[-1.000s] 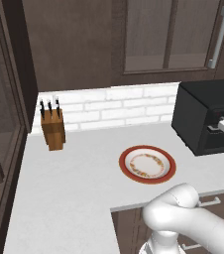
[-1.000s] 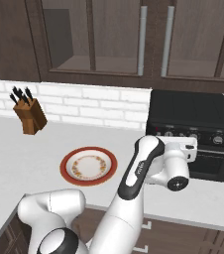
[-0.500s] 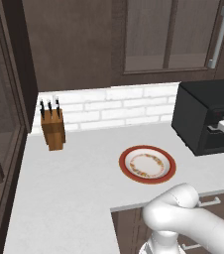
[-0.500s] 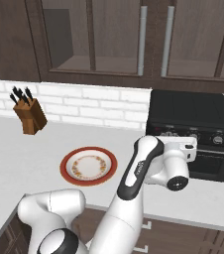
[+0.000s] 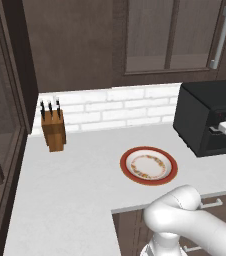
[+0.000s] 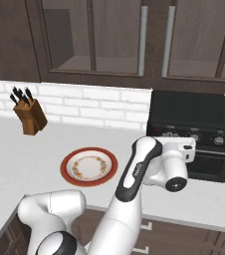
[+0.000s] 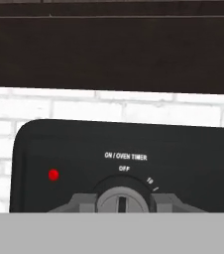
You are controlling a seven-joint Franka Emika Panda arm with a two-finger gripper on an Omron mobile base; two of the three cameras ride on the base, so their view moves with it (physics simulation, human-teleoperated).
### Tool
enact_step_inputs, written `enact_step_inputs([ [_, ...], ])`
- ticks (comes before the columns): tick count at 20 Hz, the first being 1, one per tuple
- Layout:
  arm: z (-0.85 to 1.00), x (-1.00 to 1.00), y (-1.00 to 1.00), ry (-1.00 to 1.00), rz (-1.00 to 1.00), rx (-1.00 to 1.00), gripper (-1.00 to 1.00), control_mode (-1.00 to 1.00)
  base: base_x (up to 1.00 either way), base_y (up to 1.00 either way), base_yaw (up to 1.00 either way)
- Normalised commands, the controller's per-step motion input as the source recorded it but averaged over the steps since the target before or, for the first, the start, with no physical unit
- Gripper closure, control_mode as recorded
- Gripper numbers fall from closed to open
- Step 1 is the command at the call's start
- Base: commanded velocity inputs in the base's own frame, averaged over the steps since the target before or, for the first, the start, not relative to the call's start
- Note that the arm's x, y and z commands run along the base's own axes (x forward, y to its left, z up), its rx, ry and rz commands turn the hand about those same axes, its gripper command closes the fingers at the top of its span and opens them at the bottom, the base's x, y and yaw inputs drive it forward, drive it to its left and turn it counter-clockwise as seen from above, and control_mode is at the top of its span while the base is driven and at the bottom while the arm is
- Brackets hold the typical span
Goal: Pick up the kebab skewer and baguette bread, and place them inside the toaster oven. Close the toaster oven door and start by setting the timer.
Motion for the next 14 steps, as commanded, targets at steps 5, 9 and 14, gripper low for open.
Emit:
enact_step_inputs([
  [5, 0.02, -0.16, 0.03, 0.00, 0.00, 0.00, 1.00, -1.00, 0.00, 0.00, 0.00],
  [9, 0.06, -0.10, 0.01, 0.00, 0.00, 0.00, 1.00, -1.00, 0.00, 0.00, 0.00],
  [14, 0.07, -0.01, 0.03, 0.00, 0.00, 0.01, 1.00, -1.00, 0.00, 0.00, 0.00],
])
